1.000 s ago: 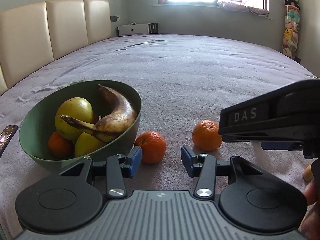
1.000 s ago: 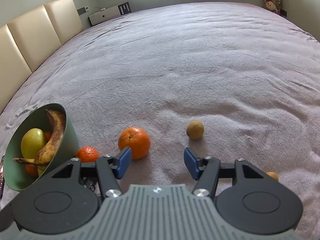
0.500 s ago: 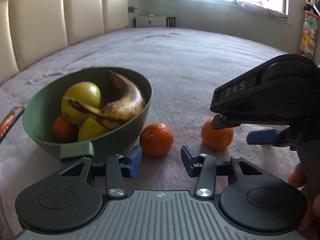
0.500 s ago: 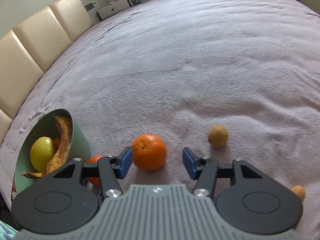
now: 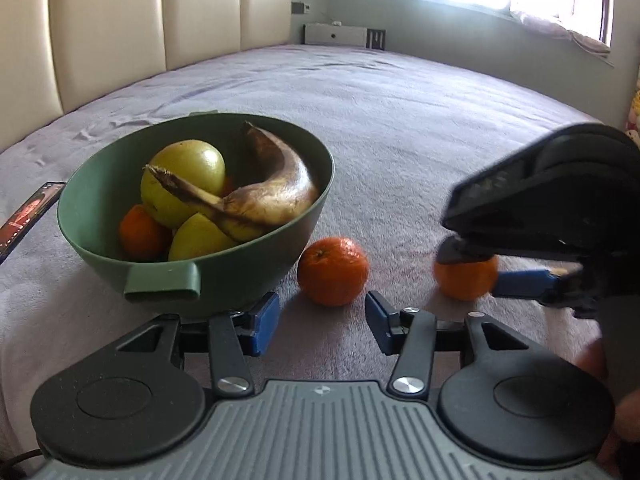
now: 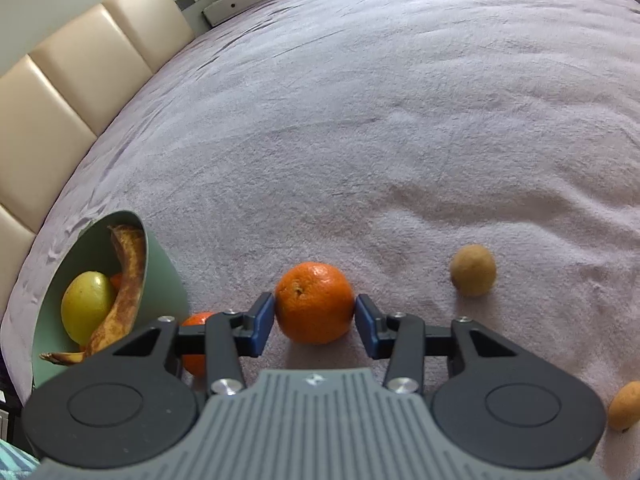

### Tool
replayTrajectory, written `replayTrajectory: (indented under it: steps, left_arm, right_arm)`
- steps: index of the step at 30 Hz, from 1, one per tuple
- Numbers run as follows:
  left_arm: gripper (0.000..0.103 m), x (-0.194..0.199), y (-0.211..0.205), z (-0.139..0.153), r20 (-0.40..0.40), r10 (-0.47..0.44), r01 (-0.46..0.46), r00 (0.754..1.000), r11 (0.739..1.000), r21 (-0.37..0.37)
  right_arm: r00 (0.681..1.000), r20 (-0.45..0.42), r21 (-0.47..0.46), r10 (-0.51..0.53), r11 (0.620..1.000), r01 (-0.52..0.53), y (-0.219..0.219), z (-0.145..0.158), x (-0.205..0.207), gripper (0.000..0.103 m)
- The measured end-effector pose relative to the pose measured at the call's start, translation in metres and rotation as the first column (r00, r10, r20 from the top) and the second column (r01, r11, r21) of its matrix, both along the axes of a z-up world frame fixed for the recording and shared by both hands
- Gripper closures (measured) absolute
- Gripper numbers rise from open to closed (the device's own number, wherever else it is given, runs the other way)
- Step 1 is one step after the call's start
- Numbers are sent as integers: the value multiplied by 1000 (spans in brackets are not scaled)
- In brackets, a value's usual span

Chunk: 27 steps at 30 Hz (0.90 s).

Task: Organize fruits
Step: 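Move the right gripper onto a mandarin and close it around the fruit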

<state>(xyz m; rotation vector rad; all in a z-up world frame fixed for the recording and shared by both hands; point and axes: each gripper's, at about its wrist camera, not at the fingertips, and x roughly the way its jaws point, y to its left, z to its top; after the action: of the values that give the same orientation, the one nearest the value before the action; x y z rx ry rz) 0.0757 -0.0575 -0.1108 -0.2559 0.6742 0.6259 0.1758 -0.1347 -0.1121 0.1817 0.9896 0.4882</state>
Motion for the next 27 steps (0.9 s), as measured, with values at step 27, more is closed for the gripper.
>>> replayTrajectory:
  steps: [27]
  left_arm:
    - [46, 35, 21, -9, -30, 105, -108, 994, 985, -134]
  right_arm:
    - [998, 5, -6, -65, 998, 65, -24, 5, -2, 61]
